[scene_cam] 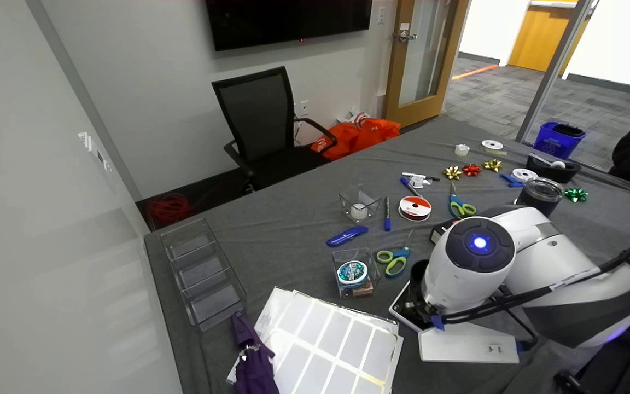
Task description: Move the black cup forward
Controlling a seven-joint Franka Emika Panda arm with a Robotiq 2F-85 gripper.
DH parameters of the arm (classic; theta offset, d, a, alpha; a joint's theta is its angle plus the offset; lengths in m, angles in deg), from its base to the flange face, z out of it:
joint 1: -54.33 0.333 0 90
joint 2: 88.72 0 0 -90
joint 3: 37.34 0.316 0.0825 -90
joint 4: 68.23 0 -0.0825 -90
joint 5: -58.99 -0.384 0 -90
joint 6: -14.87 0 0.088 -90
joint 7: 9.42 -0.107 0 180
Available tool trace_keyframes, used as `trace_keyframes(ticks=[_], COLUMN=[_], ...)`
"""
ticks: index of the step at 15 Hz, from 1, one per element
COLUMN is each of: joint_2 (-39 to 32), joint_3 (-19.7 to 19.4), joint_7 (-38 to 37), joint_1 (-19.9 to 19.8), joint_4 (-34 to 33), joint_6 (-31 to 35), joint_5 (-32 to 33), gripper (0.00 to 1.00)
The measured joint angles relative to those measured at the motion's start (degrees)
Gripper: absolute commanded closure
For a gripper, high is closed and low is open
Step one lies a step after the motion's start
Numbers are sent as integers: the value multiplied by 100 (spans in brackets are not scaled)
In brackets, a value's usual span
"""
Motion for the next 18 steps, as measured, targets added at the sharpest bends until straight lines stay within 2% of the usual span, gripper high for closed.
trace_keyframes(ticks=[4,8,15,18], joint_2=[32,249,850,1013], joint_3=[-42,-25,69,88], joint_7=[19,275,1090,1255], joint_1=[54,78,142,175], joint_4=[-6,9,5,-207], joint_6=[20,74,221,172], joint_5=[-139,-572,-1966,-2601], gripper=[95,95,95,95])
